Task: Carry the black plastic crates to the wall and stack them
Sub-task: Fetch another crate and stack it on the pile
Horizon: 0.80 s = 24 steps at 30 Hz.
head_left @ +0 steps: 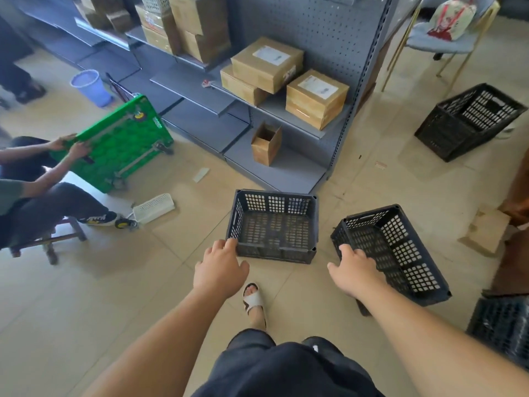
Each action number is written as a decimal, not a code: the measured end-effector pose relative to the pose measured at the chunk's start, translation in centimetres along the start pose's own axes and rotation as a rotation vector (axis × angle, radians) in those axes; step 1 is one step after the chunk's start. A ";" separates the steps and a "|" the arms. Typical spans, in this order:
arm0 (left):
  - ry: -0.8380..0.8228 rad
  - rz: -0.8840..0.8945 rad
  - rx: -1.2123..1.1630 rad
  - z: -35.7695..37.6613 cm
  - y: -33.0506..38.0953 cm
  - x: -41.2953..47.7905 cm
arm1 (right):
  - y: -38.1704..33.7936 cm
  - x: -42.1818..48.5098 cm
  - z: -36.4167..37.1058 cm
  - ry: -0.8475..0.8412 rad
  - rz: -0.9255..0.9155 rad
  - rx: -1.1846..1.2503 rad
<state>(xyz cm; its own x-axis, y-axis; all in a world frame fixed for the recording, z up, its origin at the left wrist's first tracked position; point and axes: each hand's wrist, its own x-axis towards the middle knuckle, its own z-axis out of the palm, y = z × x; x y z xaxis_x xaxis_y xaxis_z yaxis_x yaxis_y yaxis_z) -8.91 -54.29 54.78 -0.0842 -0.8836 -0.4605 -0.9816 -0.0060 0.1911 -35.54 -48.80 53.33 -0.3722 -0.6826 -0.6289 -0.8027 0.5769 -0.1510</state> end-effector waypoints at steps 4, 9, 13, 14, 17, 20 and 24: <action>-0.031 0.045 -0.005 -1.8 -0.5 6.9 | -4.1 4.6 -1.8 0.016 0.040 0.023; -0.095 0.110 0.040 -3.4 -1.1 14.6 | -8.7 9.4 -3.3 0.012 0.082 0.098; -0.160 0.117 0.084 -4.7 -0.9 18.8 | -10.9 13.1 -4.5 -0.016 0.088 0.163; -0.173 0.119 0.096 -5.0 -0.8 19.7 | -11.0 14.2 -4.8 -0.019 0.093 0.168; -0.209 0.101 0.121 -5.3 -0.3 22.8 | -11.2 17.7 -5.8 -0.024 0.110 0.149; -0.228 0.034 0.083 -5.2 0.4 25.8 | -11.1 21.5 -6.4 -0.047 0.126 0.152; -0.248 -0.059 0.011 -3.7 1.1 30.0 | -11.1 26.6 -5.8 -0.106 0.151 0.183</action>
<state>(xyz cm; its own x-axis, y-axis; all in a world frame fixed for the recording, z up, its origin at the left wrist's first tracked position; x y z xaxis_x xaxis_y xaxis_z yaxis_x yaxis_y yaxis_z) -11.86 -82.53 44.41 -0.0648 -0.7402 -0.6692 -0.9877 -0.0479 0.1486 -39.28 -76.00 42.70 -0.4227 -0.5370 -0.7300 -0.6407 0.7468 -0.1784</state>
